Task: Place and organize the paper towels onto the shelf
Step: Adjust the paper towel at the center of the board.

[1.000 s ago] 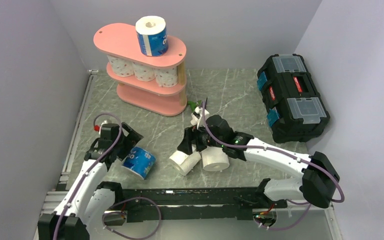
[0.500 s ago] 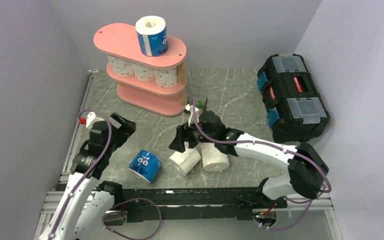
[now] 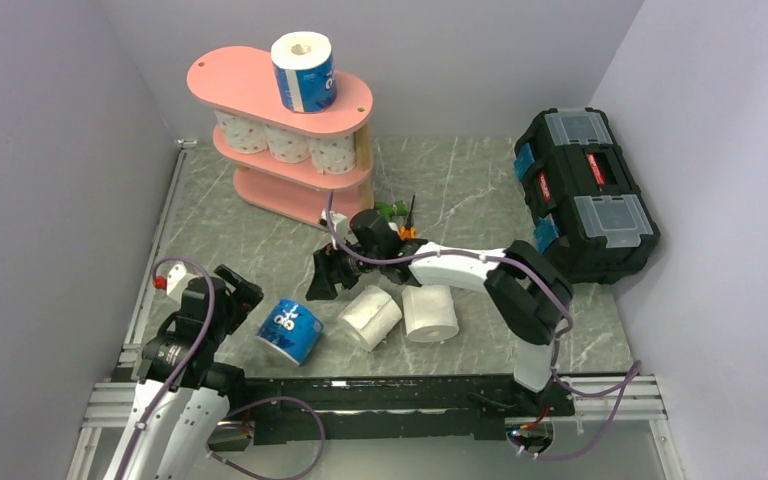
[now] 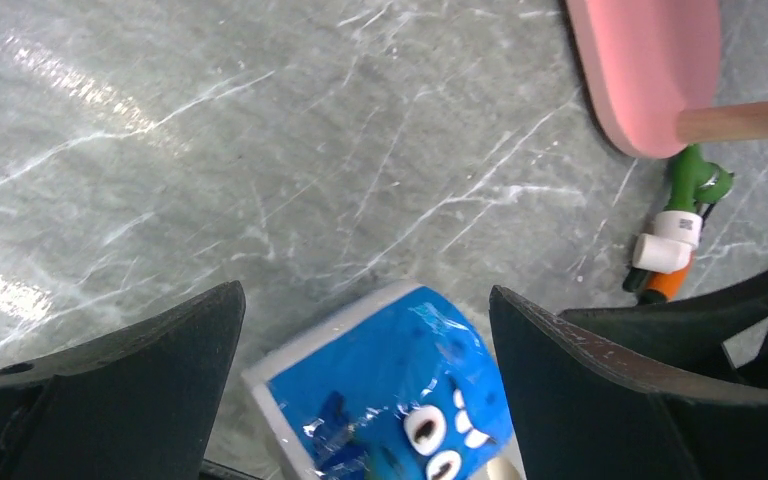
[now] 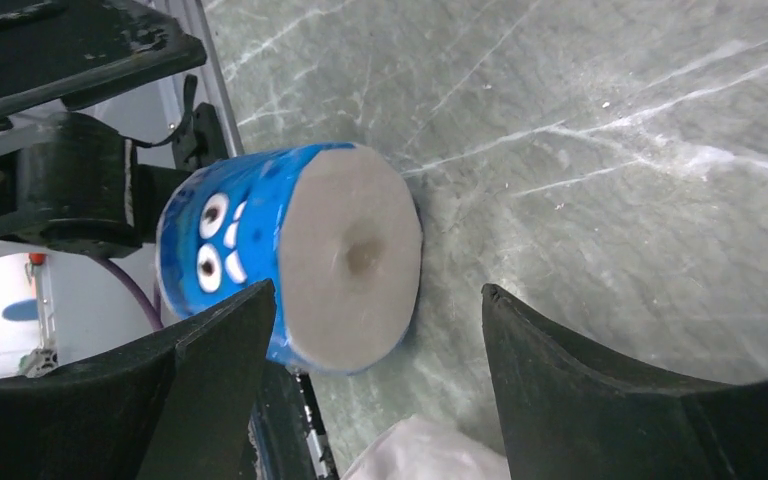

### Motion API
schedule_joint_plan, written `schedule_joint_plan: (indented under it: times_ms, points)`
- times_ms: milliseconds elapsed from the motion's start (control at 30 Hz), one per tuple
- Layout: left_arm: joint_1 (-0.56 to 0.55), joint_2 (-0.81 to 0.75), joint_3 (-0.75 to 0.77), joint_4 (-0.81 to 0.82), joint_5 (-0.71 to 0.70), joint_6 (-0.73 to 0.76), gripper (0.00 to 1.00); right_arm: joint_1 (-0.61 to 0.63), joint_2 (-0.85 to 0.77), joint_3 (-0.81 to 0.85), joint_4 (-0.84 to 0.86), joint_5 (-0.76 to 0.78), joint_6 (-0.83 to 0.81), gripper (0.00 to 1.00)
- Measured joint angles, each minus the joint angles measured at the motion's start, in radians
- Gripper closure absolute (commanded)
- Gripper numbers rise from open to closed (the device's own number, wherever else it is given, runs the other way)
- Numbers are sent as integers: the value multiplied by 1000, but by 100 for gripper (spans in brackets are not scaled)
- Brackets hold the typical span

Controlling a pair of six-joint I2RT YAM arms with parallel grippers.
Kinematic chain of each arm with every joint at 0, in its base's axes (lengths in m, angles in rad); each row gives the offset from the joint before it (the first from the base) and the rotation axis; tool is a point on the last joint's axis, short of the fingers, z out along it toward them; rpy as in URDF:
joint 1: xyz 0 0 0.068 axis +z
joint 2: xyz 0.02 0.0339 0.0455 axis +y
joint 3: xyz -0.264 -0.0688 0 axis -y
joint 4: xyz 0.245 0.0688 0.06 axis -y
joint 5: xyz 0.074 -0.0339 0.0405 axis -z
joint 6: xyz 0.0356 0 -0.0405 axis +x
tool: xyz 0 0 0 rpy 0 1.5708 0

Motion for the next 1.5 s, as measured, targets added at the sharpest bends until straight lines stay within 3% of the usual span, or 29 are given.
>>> schedule_joint_plan:
  times_ms: [300,733,1100,1367,1500]
  points:
    - [0,-26,-48,-38,3,-26,1,18,134,84,-6,-122,-5,28]
    - [0,-35,-118,-27,48,-52,1,29,139,72,66,-278,36,29]
    - [0,-36,-140,-13,62,-75,2,57,184,84,28,-308,39,34]
    - [0,-36,-140,-13,62,-76,1,57,209,84,54,-336,79,45]
    - [0,-36,-140,-13,63,-76,2,58,217,84,87,-348,108,58]
